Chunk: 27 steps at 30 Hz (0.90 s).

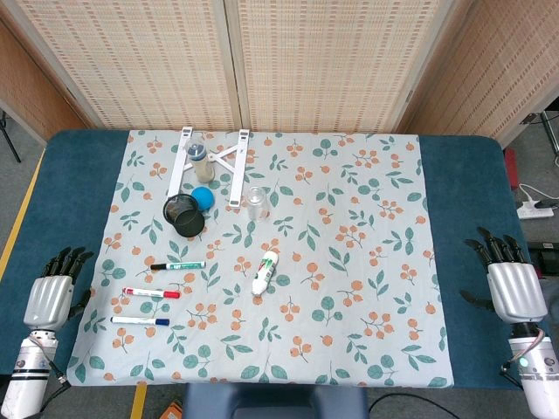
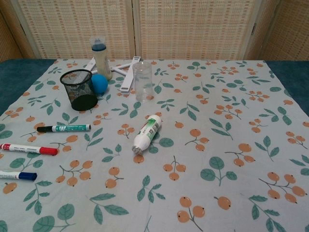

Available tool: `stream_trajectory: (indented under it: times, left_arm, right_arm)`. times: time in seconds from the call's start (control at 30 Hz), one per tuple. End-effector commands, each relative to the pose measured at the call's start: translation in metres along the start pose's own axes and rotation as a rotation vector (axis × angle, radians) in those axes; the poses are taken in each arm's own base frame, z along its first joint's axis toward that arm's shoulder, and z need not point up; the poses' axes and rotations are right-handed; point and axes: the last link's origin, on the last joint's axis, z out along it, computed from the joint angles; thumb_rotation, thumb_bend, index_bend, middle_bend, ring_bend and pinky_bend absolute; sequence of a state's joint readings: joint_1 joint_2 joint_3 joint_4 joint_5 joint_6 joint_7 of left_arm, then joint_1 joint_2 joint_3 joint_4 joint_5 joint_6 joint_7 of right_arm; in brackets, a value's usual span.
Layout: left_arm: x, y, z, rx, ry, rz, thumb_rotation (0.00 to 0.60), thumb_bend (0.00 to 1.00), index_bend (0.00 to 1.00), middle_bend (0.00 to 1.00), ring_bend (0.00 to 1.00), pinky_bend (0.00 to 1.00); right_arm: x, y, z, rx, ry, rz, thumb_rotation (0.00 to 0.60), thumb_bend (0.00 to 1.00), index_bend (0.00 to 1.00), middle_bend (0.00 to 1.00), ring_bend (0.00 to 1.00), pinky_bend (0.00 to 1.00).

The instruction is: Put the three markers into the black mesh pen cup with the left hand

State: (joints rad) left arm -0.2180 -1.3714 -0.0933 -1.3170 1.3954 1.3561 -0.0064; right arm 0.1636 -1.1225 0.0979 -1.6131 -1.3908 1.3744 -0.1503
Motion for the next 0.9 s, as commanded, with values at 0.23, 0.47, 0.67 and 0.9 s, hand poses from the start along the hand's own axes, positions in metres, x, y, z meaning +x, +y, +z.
stream_trajectory:
  times: [0.23,0.47,0.67,0.9]
  left_arm:
    - [0.002,0.002,-0.001,-0.010,0.008,0.002,0.600,0.33,0.19,0.09,0.05,0.14]
    - [0.001,0.002,-0.001,-0.011,0.002,0.003,0.600,0.33,0.19,0.09,0.05,0.14]
    - [-0.001,0.005,-0.002,-0.011,-0.002,0.002,0.600,0.33,0.19,0.09,0.05,0.14]
    - [-0.013,0.050,-0.024,-0.017,-0.015,-0.097,0.600,0.33,0.19,0.16,0.07,0.14]
  right_arm:
    - [-0.001,-0.001,0.000,0.003,-0.008,-0.004,0.600,0.02,0.22,0.06,0.14,0.09]
    - [0.001,0.000,0.000,-0.007,0.003,-0.005,0.600,0.02,0.22,0.06,0.14,0.09]
    - [0.001,0.001,0.000,-0.008,0.000,0.001,0.600,0.03,0.22,0.06,0.14,0.09]
    - [0.002,0.002,0.002,-0.008,-0.005,0.009,0.600,0.02,0.22,0.06,0.14,0.09]
